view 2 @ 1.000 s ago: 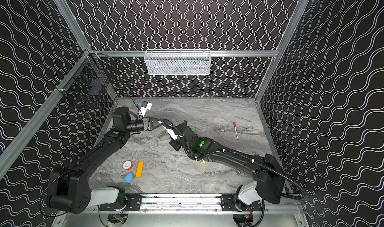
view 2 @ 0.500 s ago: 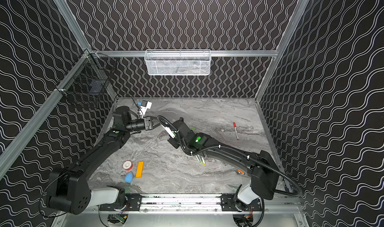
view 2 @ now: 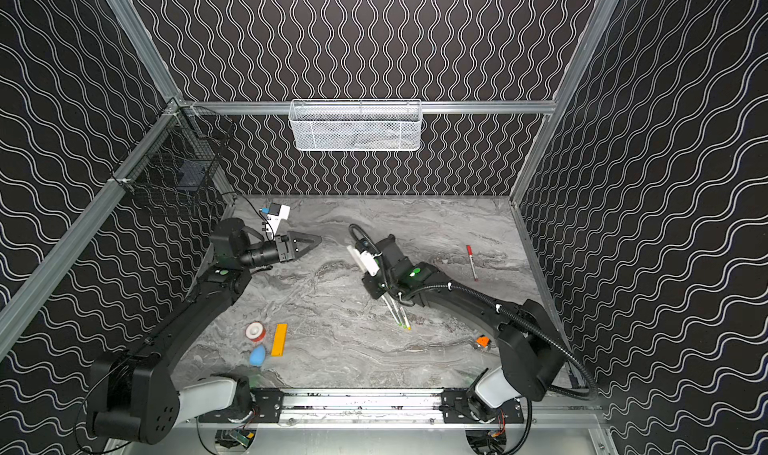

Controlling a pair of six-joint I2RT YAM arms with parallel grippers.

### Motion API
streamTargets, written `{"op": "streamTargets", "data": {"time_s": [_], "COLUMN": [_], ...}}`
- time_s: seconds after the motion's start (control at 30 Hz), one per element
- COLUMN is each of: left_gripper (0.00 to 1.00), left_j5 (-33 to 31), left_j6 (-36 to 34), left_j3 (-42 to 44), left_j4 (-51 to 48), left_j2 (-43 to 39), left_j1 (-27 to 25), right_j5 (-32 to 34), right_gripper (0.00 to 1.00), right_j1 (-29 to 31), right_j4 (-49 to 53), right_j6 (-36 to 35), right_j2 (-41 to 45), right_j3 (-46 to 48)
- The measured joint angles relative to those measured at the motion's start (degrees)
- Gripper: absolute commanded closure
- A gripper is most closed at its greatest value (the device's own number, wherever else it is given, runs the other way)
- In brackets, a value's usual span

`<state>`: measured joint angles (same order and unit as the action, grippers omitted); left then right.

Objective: Insert the pens into the pen caps
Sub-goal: 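Open the left gripper while the right gripper draws the capped highlighter away, then carry the capped highlighter with the right gripper beside the red-capped marker and release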

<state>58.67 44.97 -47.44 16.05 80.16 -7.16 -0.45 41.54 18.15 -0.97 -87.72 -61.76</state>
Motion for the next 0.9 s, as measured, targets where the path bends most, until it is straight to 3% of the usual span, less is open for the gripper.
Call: {"op": "streamTargets", "data": {"time_s": [0.3,0.4,0.67,0.9], "left_gripper": [0.01,0.01,0.01,0.01], "left_j5": [-0.3,0.0,0.5,0.9], "left_j6": [-0.2,-0.2,-0.1,1.3], "left_j3": [0.2,0.2,0.3,0.6], "left_j4": [-0.7,-0.7,0.3,1.8], "left_j2": [0.3,0.3,0.8,1.2], "left_j1": [0.3,0.3,0.3,0.3], "right_j5": [-0.5,2.5,9.7,18.4], "right_gripper": [0.93,0.91,0.87,0.76], "right_j1": [-19.0,-24.2,-30.8,-34.1], "right_j4": [8.2,10.5,15.6,16.0], "right_j6": [4.2,4.3,1.3,-0.1], "right_j2": [-7.6,-11.6,-21.9,-25.3], "right_j3": [-1.7,-3.2,-9.0,-12.2]}}
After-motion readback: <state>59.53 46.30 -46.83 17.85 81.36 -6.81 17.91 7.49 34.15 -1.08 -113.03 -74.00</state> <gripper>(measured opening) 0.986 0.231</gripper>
